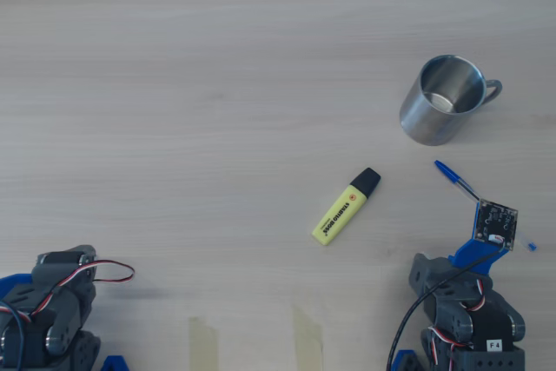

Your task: Grab the yellow pen and put it in the silver cup.

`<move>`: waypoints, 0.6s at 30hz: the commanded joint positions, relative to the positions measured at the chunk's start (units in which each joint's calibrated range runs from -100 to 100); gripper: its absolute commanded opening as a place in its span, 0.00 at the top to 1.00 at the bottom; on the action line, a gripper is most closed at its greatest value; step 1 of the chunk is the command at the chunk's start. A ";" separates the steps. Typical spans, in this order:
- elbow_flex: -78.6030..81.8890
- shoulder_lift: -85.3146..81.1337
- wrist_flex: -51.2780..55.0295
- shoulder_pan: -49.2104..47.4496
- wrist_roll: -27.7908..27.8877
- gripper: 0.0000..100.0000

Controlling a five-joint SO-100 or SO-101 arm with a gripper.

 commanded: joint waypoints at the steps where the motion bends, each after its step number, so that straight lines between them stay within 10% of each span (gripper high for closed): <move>1: 0.72 0.16 0.90 -0.22 -0.29 0.98; 18: 0.72 0.24 0.30 -0.22 -0.39 0.98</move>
